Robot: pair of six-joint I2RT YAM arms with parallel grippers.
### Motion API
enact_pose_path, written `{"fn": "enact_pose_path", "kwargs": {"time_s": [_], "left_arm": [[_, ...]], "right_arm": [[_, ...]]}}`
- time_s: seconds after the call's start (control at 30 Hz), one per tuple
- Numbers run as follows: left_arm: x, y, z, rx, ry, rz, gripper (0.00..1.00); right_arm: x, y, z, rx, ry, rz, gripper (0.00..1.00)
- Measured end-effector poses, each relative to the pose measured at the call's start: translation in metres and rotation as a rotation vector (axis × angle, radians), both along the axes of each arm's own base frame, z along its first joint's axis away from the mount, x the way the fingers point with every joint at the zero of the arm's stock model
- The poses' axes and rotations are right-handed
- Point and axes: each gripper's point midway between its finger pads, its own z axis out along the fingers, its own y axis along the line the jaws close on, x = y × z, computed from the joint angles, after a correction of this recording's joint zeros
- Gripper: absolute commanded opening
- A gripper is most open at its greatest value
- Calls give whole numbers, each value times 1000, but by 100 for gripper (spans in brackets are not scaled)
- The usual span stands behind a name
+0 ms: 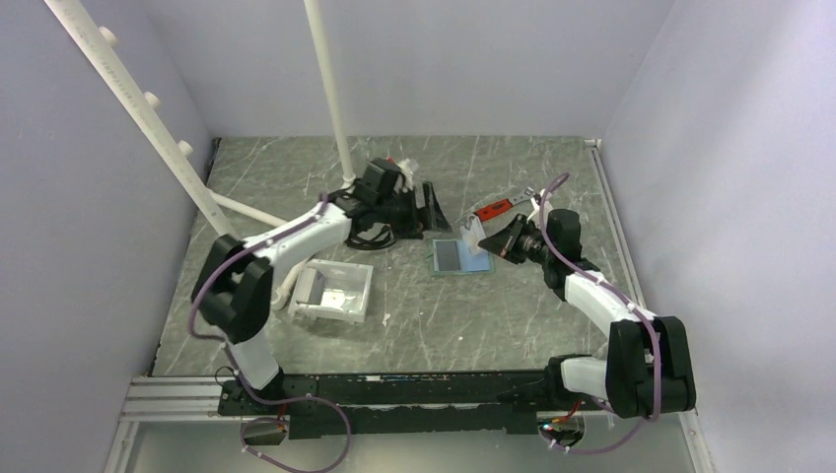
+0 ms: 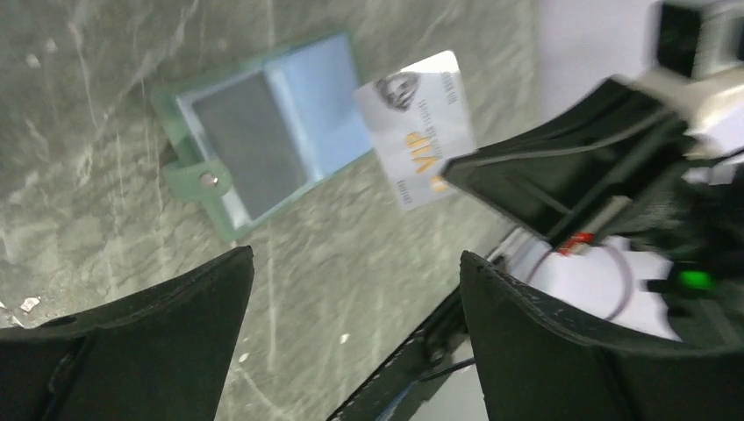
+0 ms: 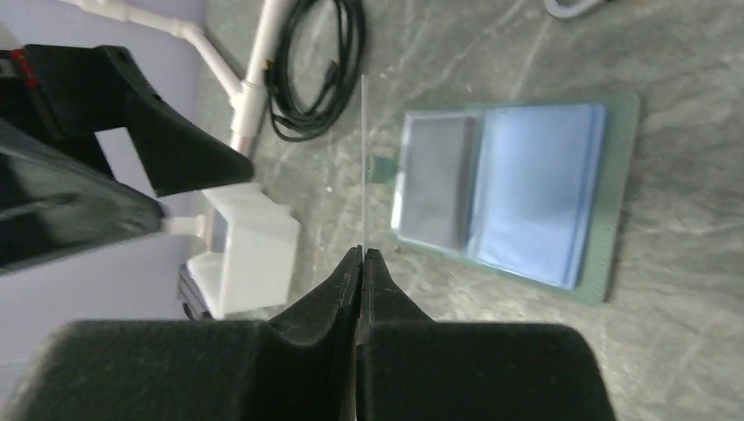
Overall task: Put the credit cards into the card holder
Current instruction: Insert the credit card into the card holder.
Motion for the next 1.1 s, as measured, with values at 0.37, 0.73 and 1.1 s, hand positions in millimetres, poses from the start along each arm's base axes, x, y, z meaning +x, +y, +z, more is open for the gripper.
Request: {"fn": "enact_pose_path", "kwargs": {"time_s": [0.37, 0.73, 1.1], "left_arm": [[-28, -6, -130, 311, 226, -106, 84], [-5, -4, -143, 360, 205, -76, 67], [11, -1, -154, 366, 217, -49, 54]], "right_arm": [[-17, -23, -59, 78, 134, 31, 0], [-16, -16, -70, 213, 177, 66, 0], [-15, -15, -76, 212, 184, 73, 0]]}}
